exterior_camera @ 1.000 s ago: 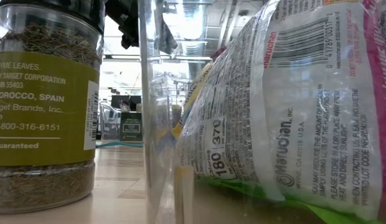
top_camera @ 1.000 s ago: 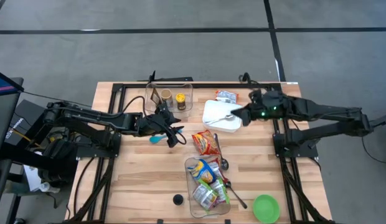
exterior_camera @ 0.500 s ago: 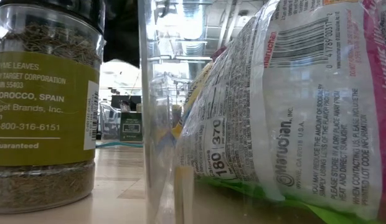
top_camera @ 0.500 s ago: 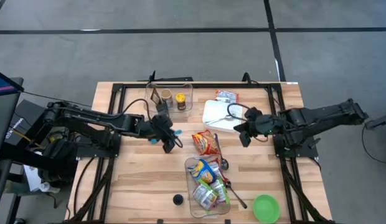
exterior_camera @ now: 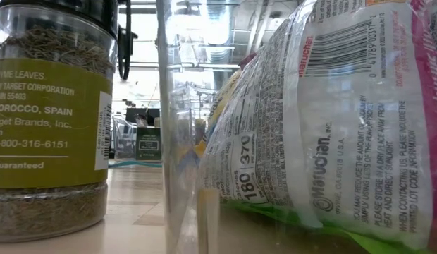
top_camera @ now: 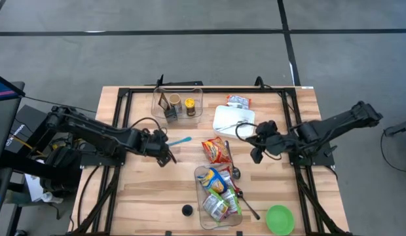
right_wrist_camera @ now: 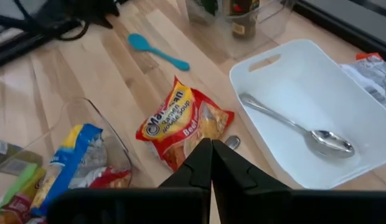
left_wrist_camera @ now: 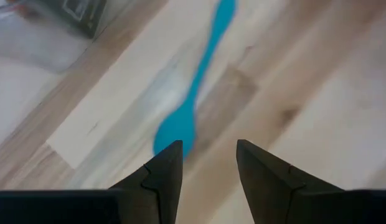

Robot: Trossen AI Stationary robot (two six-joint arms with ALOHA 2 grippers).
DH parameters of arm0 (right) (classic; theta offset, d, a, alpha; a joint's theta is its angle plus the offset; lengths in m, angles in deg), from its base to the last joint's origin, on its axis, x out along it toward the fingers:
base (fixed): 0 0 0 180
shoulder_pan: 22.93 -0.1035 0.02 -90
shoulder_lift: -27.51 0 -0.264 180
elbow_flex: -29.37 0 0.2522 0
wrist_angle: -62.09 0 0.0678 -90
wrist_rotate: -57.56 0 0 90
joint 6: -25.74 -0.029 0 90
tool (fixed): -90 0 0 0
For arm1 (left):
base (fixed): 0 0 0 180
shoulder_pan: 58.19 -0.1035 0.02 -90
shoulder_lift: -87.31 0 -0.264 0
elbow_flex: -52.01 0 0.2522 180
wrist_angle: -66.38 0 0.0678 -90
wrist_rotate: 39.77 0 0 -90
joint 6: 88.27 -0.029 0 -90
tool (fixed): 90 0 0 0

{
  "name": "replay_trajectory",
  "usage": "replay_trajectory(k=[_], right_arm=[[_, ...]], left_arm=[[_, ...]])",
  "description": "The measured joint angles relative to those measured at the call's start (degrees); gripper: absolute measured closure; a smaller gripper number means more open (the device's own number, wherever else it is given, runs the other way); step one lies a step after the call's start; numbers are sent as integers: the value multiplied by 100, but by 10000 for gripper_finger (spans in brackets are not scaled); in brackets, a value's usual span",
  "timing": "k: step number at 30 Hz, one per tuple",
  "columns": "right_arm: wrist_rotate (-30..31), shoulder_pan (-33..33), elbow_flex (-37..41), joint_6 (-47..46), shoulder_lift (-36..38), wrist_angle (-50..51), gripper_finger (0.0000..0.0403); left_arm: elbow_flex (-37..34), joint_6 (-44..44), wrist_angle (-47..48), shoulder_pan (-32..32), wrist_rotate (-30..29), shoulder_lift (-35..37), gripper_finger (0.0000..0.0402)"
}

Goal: Pick & Place Food Item
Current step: Put the blue spoon into the white bin

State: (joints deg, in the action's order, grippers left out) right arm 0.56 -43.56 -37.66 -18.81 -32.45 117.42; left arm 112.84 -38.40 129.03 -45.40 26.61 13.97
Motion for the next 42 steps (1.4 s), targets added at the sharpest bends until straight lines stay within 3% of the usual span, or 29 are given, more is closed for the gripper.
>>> replay_trajectory(k=[3, 8, 18, 24, 29, 33, 42], right_arm=[[2, -43, -1, 4, -170, 25, 401], [-3, -34, -1, 11, -430, -9, 402], [2, 11, -1, -98, -484, -128, 401], [4, 160, -1, -114, -497, -238, 401], [5, 248, -1, -110, -495, -421, 401], [5, 281, -1, -133, -495, -440, 401], [6, 281, -1, -197, -495, -503, 401]], left_arm=[[-395, -162, -381, -200, 49, 0, 257], [-814, -923, -1191, -816, 1100, 0, 257], [-769, -2851, -2384, -1619, 1242, 0, 257], [-753, -3639, -2487, -1933, 1751, -187, 257], [-347, -3889, -2211, -1960, 1907, -862, 257], [-29, -3894, -1727, -1986, 1908, -1276, 257], [-13, -3891, -1697, -2239, 1908, -1445, 257]])
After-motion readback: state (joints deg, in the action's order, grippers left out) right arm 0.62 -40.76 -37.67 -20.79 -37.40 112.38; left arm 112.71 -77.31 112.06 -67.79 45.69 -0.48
